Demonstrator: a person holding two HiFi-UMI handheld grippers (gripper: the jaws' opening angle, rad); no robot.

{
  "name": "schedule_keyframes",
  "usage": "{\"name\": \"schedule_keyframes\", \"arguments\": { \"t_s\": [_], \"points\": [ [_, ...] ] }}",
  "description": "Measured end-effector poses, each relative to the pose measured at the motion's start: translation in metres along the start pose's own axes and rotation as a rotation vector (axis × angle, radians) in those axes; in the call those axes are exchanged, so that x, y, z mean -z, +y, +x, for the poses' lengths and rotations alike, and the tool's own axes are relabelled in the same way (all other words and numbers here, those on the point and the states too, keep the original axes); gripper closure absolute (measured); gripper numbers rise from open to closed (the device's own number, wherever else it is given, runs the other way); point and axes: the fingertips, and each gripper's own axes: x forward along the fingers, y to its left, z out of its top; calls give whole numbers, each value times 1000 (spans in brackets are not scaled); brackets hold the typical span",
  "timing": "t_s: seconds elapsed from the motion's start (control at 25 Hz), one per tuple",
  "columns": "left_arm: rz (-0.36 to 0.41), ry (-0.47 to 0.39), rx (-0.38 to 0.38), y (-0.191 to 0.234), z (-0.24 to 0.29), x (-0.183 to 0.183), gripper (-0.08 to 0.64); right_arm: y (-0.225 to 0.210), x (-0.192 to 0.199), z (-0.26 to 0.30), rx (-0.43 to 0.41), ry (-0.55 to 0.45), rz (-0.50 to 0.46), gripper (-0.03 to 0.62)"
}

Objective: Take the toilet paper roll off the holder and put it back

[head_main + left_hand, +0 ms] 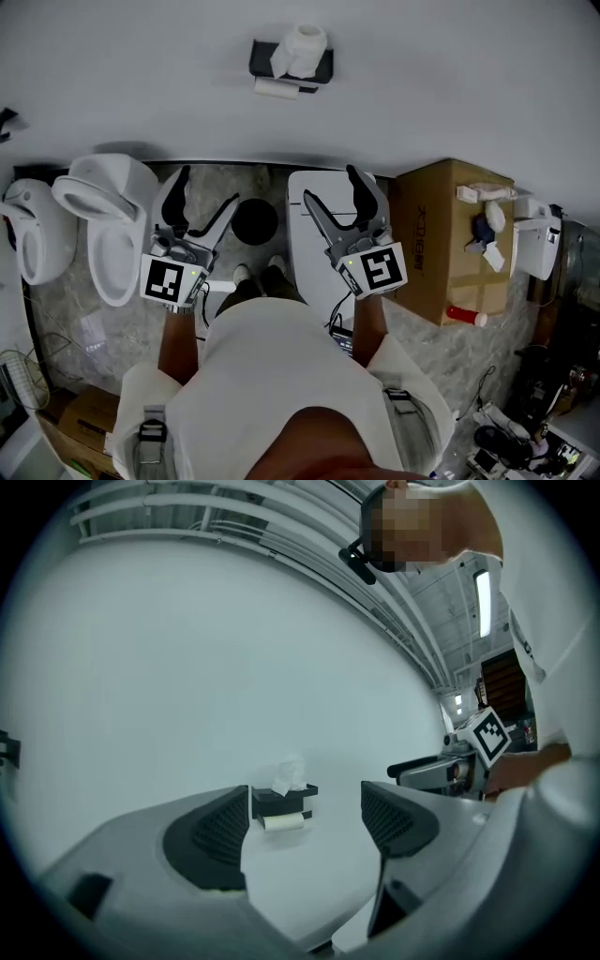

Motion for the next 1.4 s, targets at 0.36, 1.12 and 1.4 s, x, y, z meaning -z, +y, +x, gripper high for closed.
{"name": "schedule_keyframes", "arguments": {
  "t_s": [0.36,1.12,1.4],
  "points": [
    [-17,83,20,18,46,52,196,-79,-35,115,52,-40,-78,176],
    [-123,233,-45,38,55,153,196,-135,-14,258,180,115,-174,187],
    [-120,227,-50,41,56,150,196,-139,-12,258,199,138,-239,256]
  ]
}}
